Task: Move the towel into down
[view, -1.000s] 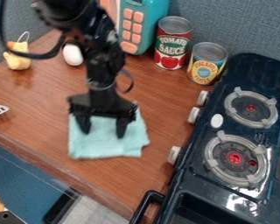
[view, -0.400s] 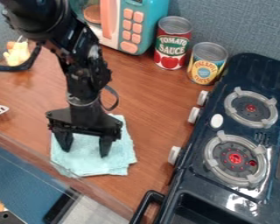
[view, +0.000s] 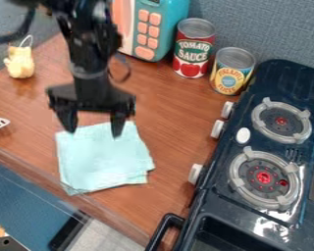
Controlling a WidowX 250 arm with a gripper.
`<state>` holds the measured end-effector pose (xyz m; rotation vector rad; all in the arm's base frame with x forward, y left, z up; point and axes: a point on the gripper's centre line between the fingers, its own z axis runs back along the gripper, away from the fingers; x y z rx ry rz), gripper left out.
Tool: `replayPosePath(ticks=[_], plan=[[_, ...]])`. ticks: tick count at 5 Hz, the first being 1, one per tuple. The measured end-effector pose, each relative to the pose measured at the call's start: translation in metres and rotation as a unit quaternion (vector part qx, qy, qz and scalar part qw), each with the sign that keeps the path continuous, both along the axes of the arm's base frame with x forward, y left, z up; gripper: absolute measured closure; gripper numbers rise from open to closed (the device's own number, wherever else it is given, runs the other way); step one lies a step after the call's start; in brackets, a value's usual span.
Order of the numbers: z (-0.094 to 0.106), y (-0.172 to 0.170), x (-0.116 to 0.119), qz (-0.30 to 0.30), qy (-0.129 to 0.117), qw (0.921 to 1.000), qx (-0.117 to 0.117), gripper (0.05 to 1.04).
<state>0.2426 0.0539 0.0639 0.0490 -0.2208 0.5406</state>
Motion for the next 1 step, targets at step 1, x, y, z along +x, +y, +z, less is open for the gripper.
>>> replayPosePath(ticks=[1], plan=[[0.0188,0.0061,-0.0034,0.007,-0.023,0.9997,0.003,0.084]])
